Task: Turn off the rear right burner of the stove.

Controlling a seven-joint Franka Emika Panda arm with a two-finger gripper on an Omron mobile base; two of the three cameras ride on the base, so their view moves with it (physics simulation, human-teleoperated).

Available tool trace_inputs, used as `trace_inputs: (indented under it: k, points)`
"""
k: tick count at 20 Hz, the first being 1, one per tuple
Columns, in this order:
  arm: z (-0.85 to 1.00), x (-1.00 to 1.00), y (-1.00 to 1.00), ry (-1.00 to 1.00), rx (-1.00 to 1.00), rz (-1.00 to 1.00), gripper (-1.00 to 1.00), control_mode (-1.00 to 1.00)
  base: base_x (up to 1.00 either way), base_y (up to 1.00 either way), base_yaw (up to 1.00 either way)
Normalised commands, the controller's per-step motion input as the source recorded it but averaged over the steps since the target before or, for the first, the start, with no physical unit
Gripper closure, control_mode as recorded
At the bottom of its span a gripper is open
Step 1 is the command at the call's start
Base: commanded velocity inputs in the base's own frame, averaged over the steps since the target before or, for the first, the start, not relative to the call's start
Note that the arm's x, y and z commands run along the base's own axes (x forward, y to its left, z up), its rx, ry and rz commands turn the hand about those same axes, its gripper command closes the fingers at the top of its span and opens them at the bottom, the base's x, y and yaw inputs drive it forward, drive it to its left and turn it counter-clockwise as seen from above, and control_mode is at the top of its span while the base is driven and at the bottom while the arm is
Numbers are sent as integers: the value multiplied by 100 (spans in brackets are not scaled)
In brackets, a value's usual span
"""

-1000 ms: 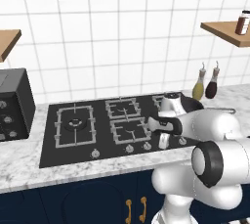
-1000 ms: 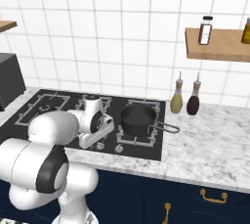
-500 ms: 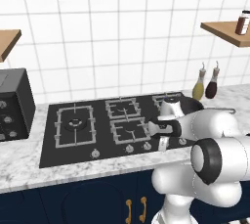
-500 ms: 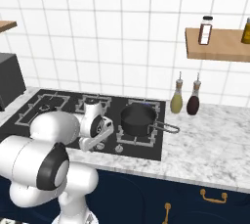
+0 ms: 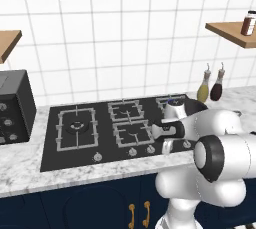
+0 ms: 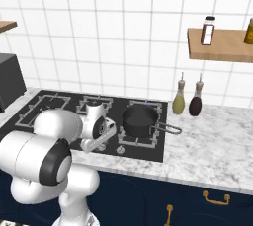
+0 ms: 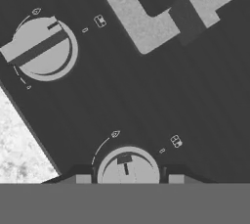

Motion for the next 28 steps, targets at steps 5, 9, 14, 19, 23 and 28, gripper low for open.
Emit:
trace_inputs:
  k: [5, 9, 14, 19, 23, 28]
  points:
    - [0, 12, -1, 8, 5, -20, 100, -100, 0, 0, 0]
    - [-6, 1, 0, 8, 8, -41, 100, -100, 0, 0, 0]
    - [-14, 0, 0, 1, 4, -58, 100, -100, 0, 0, 0]
    - [-8, 0, 0, 0, 1, -68, 100, -100, 0, 0, 0]
    - [-9, -5, 0, -5, 0, -74, 100, -100, 0, 0, 0]
    - [-10, -24, 0, -12, 0, -80, 100, -100, 0, 0, 0]
